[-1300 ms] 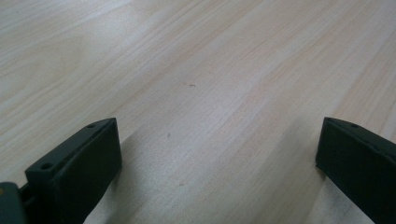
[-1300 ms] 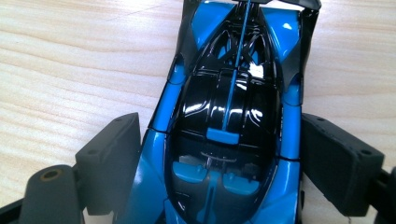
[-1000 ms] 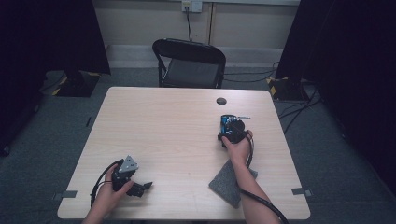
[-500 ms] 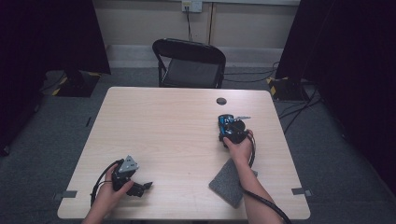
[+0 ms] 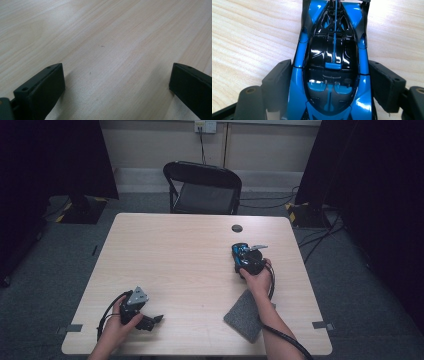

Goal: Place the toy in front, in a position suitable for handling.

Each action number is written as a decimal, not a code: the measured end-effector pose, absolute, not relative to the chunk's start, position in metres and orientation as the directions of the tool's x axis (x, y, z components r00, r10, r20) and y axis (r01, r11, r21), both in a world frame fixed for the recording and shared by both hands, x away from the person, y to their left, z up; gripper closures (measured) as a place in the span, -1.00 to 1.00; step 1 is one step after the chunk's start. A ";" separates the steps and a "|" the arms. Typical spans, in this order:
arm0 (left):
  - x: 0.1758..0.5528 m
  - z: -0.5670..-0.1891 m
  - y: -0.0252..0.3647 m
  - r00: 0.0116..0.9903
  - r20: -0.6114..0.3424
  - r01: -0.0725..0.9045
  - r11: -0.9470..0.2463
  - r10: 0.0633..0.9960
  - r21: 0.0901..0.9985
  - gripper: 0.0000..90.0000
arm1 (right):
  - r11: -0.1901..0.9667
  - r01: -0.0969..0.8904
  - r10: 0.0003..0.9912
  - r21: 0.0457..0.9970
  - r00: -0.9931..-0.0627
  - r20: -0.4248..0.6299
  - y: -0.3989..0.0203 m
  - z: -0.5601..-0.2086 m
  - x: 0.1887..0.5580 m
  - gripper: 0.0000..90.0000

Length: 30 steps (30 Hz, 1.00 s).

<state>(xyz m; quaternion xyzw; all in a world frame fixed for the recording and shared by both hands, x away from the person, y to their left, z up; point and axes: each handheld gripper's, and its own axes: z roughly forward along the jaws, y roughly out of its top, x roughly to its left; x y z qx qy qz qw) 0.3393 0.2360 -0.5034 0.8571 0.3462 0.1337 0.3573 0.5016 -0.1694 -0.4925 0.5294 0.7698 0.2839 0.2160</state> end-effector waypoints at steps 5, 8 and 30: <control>0.340 -0.503 0.236 0.724 -0.019 0.498 -0.504 0.689 0.706 -1.00 | 0.284 0.689 0.935 0.667 -0.354 -0.034 -0.170 -0.493 0.500 -0.46; 0.340 -0.504 0.235 0.724 -0.022 0.499 -0.500 0.690 0.708 -1.00 | 0.295 0.683 0.928 0.668 -0.370 -0.031 -0.170 -0.493 0.500 -0.46; 0.341 -0.504 0.235 0.726 -0.022 0.497 -0.503 0.688 0.707 -1.00 | 0.368 0.645 0.887 0.670 -0.460 -0.044 -0.159 -0.492 0.494 -0.45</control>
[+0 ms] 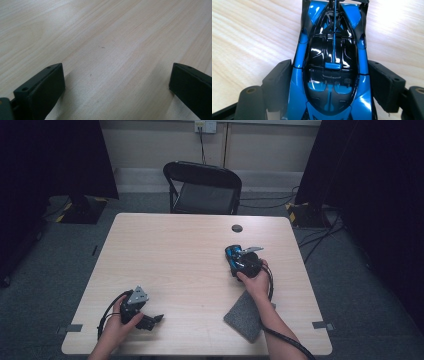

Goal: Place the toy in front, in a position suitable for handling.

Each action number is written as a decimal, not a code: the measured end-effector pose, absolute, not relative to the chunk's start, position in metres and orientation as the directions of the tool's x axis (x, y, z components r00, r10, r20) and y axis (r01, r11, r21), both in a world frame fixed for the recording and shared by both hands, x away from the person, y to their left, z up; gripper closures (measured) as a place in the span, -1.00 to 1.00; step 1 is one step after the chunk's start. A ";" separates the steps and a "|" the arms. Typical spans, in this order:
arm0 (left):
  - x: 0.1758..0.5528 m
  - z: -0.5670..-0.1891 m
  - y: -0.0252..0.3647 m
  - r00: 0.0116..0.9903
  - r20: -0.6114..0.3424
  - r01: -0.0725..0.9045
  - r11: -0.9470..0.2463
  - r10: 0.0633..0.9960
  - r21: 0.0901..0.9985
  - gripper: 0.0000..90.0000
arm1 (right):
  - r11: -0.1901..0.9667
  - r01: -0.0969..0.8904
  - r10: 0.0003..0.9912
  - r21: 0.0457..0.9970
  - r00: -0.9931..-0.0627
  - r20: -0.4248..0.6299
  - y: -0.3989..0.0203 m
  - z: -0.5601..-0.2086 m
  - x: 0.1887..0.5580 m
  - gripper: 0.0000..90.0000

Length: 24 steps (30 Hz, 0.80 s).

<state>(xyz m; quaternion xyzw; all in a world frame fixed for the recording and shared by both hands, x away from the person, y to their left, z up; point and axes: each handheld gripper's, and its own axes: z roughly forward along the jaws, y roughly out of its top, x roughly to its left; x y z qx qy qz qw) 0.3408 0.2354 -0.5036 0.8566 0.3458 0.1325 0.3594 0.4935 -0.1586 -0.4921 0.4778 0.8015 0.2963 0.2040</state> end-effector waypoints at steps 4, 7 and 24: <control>0.341 -0.504 0.235 0.726 -0.021 0.497 -0.503 0.687 0.707 -1.00 | 0.379 0.636 0.878 0.672 -0.477 -0.044 -0.154 -0.492 0.493 -0.45; 0.341 -0.504 0.235 0.726 -0.021 0.497 -0.503 0.688 0.707 -1.00 | 0.397 0.622 0.864 0.675 -0.502 -0.045 -0.147 -0.492 0.491 -0.45; 0.341 -0.504 0.235 0.726 -0.021 0.497 -0.502 0.688 0.707 -1.00 | 0.444 0.604 0.814 0.662 -0.581 -0.016 -0.119 -0.492 0.491 -0.46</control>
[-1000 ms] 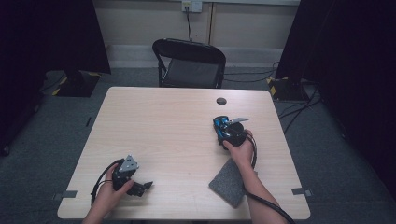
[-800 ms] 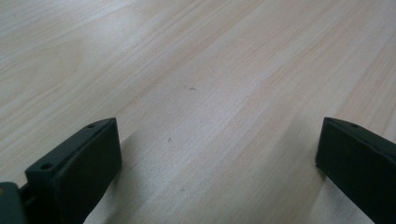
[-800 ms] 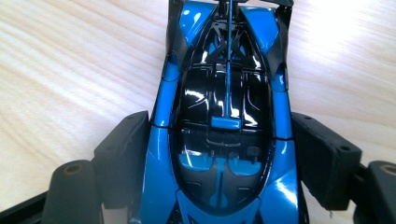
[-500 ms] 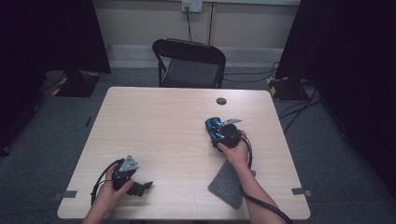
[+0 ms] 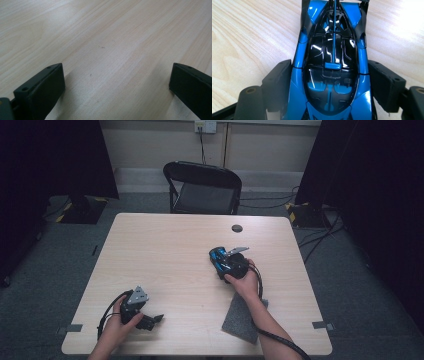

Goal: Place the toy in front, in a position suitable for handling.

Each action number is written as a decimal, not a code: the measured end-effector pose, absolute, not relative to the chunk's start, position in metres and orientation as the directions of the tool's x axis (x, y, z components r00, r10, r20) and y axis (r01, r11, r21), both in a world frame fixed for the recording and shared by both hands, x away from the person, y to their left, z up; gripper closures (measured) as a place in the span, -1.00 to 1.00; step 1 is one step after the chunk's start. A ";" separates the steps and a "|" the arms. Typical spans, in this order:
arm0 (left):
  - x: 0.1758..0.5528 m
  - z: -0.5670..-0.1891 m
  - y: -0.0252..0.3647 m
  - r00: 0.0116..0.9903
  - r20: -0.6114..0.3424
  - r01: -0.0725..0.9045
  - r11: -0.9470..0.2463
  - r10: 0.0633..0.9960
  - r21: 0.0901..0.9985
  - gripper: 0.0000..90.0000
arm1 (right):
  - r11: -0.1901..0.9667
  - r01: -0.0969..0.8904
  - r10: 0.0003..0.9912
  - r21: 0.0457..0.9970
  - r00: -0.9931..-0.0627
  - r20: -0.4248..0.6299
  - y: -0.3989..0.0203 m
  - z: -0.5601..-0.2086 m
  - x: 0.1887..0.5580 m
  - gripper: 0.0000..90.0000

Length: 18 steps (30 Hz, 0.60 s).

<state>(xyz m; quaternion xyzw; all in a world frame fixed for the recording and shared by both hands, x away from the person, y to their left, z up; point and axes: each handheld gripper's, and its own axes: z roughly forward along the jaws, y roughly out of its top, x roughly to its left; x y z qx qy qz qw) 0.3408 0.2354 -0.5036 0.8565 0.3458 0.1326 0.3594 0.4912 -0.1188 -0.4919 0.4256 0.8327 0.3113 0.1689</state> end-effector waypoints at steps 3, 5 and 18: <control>0.341 -0.504 0.235 0.726 -0.021 0.497 -0.502 0.688 0.708 -1.00 | 0.442 0.608 0.812 0.659 -0.583 -0.007 -0.120 -0.492 0.491 -0.47; 0.341 -0.504 0.235 0.726 -0.021 0.497 -0.502 0.688 0.708 -1.00 | 0.445 0.609 0.809 0.656 -0.588 -0.004 -0.122 -0.491 0.491 -0.50; 0.341 -0.504 0.235 0.726 -0.022 0.497 -0.502 0.688 0.707 -1.00 | 0.452 0.625 0.802 0.636 -0.597 0.017 -0.132 -0.490 0.488 -0.56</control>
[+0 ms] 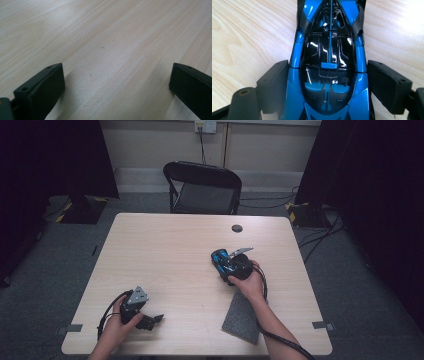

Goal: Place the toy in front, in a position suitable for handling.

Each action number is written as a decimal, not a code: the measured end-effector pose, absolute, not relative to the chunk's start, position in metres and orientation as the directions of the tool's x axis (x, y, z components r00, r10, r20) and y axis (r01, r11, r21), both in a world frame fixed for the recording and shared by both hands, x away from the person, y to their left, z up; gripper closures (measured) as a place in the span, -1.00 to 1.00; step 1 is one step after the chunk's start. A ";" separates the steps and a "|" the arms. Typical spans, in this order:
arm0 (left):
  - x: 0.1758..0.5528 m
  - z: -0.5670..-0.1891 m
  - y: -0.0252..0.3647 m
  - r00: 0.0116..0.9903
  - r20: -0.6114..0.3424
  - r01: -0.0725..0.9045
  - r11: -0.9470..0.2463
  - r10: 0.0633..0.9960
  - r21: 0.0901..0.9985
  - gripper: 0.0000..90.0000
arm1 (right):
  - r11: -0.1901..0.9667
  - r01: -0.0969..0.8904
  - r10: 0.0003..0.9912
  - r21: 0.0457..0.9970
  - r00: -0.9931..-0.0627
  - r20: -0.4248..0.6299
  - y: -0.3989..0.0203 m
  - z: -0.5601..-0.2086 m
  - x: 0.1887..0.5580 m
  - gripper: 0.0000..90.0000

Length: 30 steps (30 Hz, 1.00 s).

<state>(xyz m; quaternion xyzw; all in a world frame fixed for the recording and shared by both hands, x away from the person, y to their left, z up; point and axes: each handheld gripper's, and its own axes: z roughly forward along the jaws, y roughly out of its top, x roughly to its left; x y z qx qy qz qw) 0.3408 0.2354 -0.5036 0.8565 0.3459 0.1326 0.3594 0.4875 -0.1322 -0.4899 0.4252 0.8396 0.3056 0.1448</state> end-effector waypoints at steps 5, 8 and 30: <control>0.341 -0.504 0.235 0.726 -0.021 0.497 -0.503 0.688 0.707 -1.00 | 0.463 0.626 0.798 0.628 -0.603 0.013 -0.137 -0.488 0.488 -0.55; 0.341 -0.504 0.235 0.725 -0.022 0.497 -0.502 0.688 0.707 -1.00 | 0.475 0.621 0.792 0.623 -0.611 0.004 -0.140 -0.488 0.489 -0.56; 0.342 -0.502 0.232 0.728 -0.019 0.501 -0.513 0.685 0.697 -1.00 | 0.516 0.593 0.772 0.618 -0.634 -0.036 -0.168 -0.484 0.486 -0.52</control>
